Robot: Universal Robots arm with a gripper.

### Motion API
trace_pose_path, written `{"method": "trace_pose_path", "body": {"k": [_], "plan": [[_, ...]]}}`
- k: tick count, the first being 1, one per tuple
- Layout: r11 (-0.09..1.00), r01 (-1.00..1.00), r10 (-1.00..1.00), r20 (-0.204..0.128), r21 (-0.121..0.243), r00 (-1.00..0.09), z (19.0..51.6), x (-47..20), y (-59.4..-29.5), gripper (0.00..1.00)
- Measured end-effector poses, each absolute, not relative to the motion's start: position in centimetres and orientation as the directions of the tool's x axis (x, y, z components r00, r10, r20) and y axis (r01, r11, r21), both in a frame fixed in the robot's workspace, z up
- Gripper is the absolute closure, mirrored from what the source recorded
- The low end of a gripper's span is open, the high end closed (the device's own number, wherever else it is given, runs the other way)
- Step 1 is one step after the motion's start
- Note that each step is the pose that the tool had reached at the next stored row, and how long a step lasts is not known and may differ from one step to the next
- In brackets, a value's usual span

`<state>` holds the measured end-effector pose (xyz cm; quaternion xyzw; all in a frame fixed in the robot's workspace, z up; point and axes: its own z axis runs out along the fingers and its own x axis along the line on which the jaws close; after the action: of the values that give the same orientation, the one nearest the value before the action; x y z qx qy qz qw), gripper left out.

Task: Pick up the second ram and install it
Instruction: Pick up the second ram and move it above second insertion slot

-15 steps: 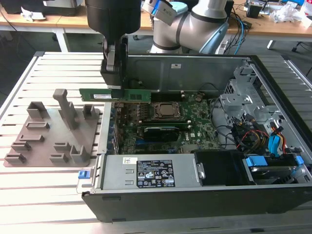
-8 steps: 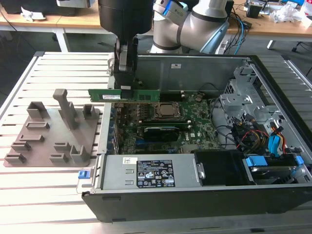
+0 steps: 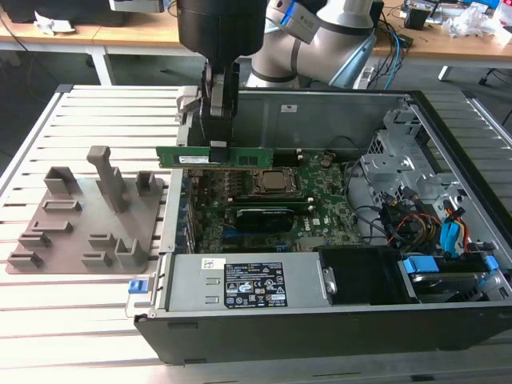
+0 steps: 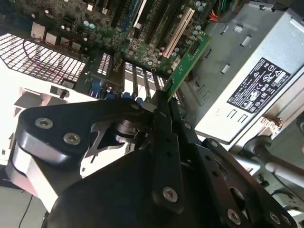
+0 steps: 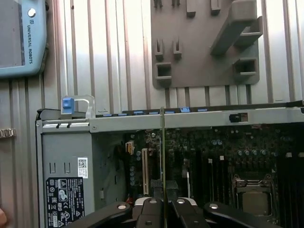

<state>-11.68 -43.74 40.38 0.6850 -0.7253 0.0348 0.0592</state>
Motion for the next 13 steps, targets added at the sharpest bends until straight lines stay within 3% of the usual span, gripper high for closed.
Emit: {"method": "trace_pose_path", "body": {"k": [1,4,8,11,13], "plan": [[0.059,-0.998,-0.991,0.126,0.031,-0.054,40.37,-11.66,-43.74,0.86],[0.057,-0.998,-0.997,0.056,0.035,-0.055,40.38,-11.67,-43.74,0.86],[0.052,-0.998,-0.996,-0.067,0.042,-0.055,40.38,-11.68,-43.74,0.86],[0.052,-0.998,-0.996,-0.064,0.042,-0.054,40.38,-11.63,-43.74,0.86],[0.053,-0.998,-0.998,-0.039,0.041,-0.055,40.34,-10.86,-43.43,0.86]]}}
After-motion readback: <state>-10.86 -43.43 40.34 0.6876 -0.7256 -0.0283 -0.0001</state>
